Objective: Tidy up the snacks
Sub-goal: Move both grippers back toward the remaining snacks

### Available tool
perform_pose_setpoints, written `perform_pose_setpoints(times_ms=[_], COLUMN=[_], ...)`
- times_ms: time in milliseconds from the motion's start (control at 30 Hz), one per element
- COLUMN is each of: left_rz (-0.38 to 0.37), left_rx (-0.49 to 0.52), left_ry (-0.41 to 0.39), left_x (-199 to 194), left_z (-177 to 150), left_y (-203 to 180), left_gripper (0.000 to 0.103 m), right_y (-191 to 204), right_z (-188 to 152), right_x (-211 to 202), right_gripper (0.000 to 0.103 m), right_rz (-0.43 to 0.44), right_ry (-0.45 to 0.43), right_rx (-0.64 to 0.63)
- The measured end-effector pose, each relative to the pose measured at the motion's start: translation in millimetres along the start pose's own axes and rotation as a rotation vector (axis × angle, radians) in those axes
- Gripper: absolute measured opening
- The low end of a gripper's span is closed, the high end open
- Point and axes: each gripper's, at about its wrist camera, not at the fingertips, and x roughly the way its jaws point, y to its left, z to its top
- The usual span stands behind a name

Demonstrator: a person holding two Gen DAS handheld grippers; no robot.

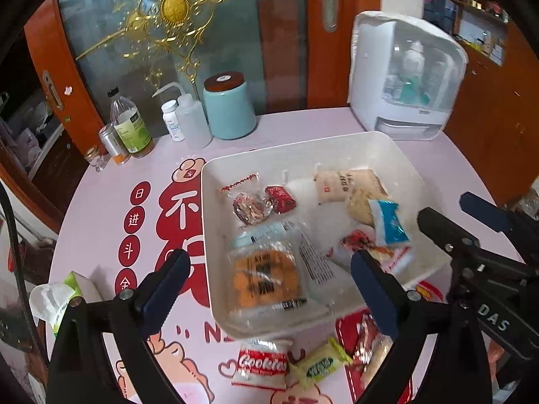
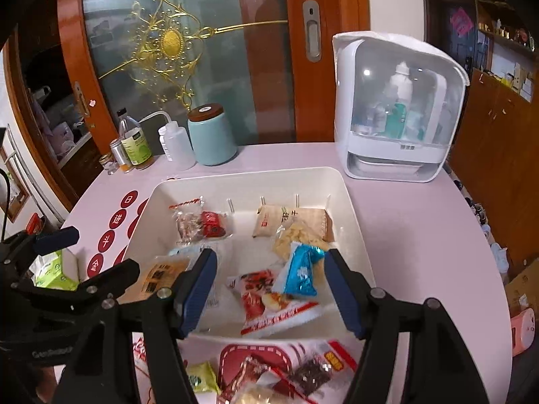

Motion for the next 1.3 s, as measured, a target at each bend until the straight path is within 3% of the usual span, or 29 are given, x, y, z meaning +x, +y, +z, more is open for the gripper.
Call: perform_pose_setpoints(times_ms=[300, 533, 800, 967, 1300], left_rz=[-0.089, -0.191, -0.293, -0.311, -0.306], left_rx=[0.061, 0.072, 0.119, 0.176, 0.193], left_ry=[-0.052, -0.092, -0.139, -0.141, -0.063], left_x=[-64.9, -108.4, -152.6, -150.6, -84.6], left_z=[-36.7, -70.1, -99.9, -116.4, -148.0], left_y=[-16.2, -31.9, -62.8, -86.7, -118.1], left_gripper=[0.098, 0.102, 0.103, 0.103, 0.103], right_y=[-3.2, -21.4, -50.6, -71.4, -96.3], right_z=[-32.2, -78.5, -124.7, -145.9, -184.0], right_x=[-66.7, -125.6, -174.9, -179.3, -128.4], right_gripper=[0.067, 0.067, 0.067, 0.067, 0.067], right_rz=[0.008, -0.002, -0.093, -0.139, -0.163], right_ry=[-0.064, -0.112, -0.137, -0.126, -0.015], right_rx=[0.009, 0.010, -0.002, 0.016, 0.028])
